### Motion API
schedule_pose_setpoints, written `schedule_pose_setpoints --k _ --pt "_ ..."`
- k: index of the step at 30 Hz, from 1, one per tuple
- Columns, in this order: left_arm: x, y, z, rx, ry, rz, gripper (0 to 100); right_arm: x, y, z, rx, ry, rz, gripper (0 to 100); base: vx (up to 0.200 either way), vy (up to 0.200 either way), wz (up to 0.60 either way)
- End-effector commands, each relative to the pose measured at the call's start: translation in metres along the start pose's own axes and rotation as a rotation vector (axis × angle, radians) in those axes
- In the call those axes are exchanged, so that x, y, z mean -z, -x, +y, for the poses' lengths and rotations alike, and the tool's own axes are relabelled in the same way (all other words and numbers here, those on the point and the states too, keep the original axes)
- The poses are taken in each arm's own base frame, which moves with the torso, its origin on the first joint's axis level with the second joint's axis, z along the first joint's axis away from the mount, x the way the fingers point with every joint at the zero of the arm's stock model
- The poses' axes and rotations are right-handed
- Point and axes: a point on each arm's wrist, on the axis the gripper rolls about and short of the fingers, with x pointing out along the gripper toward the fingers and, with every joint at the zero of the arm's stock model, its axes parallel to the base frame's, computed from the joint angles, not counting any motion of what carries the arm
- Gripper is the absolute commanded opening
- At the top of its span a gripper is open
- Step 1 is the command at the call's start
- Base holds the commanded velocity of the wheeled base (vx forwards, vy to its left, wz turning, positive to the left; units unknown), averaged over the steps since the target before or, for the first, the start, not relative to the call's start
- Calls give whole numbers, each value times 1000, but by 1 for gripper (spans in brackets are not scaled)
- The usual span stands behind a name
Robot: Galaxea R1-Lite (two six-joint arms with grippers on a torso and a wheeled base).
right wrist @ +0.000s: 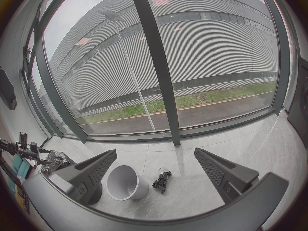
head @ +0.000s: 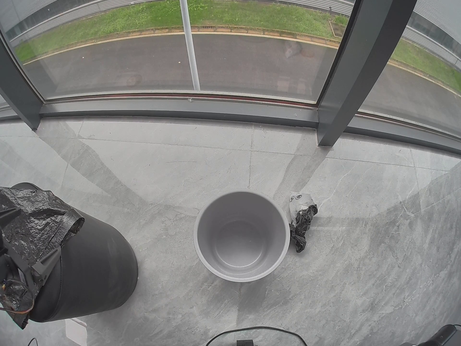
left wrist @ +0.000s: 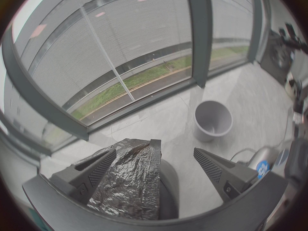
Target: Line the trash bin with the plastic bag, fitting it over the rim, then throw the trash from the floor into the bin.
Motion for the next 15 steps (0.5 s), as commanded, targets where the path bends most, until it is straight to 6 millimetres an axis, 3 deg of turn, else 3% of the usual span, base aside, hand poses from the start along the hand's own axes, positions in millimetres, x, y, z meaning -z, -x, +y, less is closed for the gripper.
schedule_pose_setpoints --k 1,15 --pt "2 -34 -2 46 -163 129 100 7 -4 -1 -9 -11 36 100 0 0 0" --pt "4 -78 -4 26 -202 222 100 17 -4 -4 -5 -12 65 100 0 0 0"
